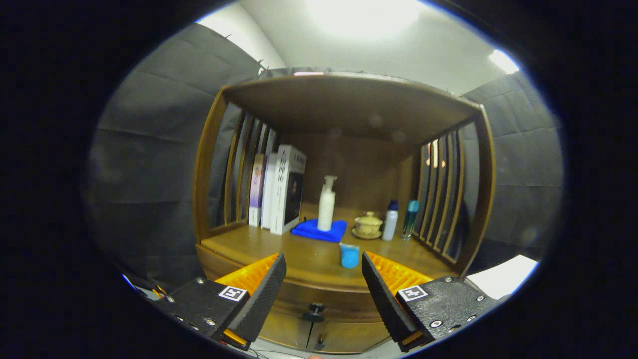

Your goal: Pull open the drawer, take out the items inside it, and place them on the countertop above the cabinet.

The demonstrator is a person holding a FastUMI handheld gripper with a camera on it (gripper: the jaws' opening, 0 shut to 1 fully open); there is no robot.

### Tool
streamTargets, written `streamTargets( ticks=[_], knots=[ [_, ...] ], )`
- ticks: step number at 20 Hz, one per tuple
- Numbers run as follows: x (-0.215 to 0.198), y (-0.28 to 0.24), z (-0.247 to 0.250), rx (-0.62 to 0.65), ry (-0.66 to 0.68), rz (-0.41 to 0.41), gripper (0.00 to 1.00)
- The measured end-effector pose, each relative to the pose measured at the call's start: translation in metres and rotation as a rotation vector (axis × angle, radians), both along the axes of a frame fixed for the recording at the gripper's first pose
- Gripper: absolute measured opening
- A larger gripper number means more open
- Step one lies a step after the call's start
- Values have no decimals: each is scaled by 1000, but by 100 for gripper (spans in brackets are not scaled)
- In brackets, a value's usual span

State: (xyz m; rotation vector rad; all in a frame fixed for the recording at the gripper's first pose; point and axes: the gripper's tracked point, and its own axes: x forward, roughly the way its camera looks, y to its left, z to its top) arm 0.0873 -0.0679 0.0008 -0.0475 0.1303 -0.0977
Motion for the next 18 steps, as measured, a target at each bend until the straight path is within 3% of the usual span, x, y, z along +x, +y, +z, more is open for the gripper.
streamTargets(
  ticks=[4,10,16,18],
  knots=[
    [-9,-26,61,-15,-34,-70,95],
    [-32,-34,92,11,-11,-134,95],
    [-49,9,90,213,-32,-72,95],
    [-53,9,88,217,-28,-90,95]
  ],
)
